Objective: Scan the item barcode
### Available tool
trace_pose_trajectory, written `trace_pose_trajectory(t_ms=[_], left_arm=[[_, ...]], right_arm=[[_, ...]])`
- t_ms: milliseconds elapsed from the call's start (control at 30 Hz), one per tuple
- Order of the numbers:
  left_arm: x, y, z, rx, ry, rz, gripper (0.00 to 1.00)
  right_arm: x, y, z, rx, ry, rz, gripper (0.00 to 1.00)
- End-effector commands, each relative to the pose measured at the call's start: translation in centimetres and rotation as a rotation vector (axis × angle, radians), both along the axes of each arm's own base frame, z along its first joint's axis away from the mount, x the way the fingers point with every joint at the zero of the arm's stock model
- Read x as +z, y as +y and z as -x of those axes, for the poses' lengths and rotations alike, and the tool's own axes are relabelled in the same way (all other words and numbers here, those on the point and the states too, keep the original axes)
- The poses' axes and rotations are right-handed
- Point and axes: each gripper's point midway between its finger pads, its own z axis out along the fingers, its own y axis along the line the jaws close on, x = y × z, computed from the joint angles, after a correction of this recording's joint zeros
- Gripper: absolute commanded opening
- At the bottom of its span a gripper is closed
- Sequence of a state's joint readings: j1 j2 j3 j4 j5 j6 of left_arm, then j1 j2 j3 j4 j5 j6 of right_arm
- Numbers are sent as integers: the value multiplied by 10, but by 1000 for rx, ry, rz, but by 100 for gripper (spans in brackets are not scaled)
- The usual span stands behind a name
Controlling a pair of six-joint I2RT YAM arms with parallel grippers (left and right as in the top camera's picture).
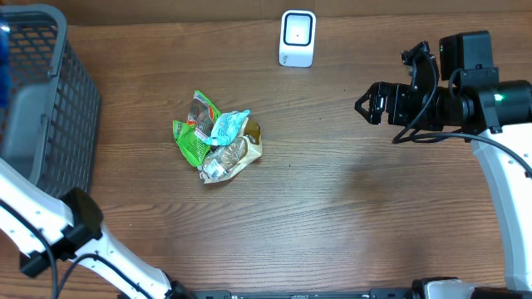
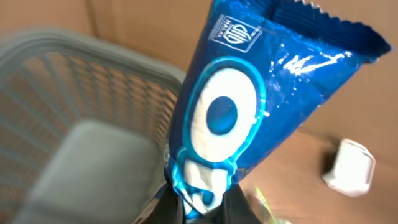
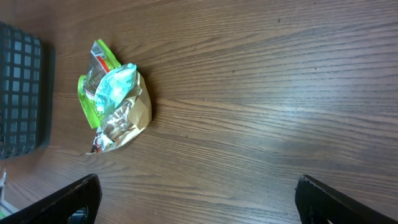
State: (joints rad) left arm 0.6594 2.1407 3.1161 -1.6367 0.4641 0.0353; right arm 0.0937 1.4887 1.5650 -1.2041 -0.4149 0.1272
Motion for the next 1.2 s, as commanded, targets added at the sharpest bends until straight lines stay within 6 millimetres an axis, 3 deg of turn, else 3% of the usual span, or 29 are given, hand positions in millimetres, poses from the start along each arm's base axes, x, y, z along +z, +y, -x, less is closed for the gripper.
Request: trace_pose_trajectory(t_ms=[0,100,267,333,400,567,633,700,800,1033,1133,1167], left_arm=[[9,-57,3,-138,6,1,4],[3,-104,-9,-265,35,36,4],[-49,-177,-31,-455,213,116,4],[-96,-216,-33,-550,380,132,4],[-138,-235,-28,-577,538,98,5],[-243,-263,3,-581,907,16,4],[-276,-273,9,-581,967,25,4],[-297,-276,13,-555,998,44,4],[-319,-276,19,-538,1034,62,4],[-326,-258,23,-448,1076,-22,4],[-326,-258,24,-449,1081,-22,38],[-326,-258,24,-449,1082,-22,44]], right_arm=[[5,2,-1,6,-17,-6,100],[5,2,-1,6,-19,-6,100],[3,1,3,6,0,-4,100],[2,0,4,2,6,4,100],[1,-1,3,-2,5,11,100],[3,-1,0,-3,-9,11,100],[4,-1,-1,-3,-18,11,100],[4,-1,-1,-3,-18,11,100],[4,-1,-1,-3,-18,11,100],[4,-1,-3,-3,-26,10,100],[5,-1,-3,-3,-27,10,100],[5,-1,-3,-3,-27,10,100]])
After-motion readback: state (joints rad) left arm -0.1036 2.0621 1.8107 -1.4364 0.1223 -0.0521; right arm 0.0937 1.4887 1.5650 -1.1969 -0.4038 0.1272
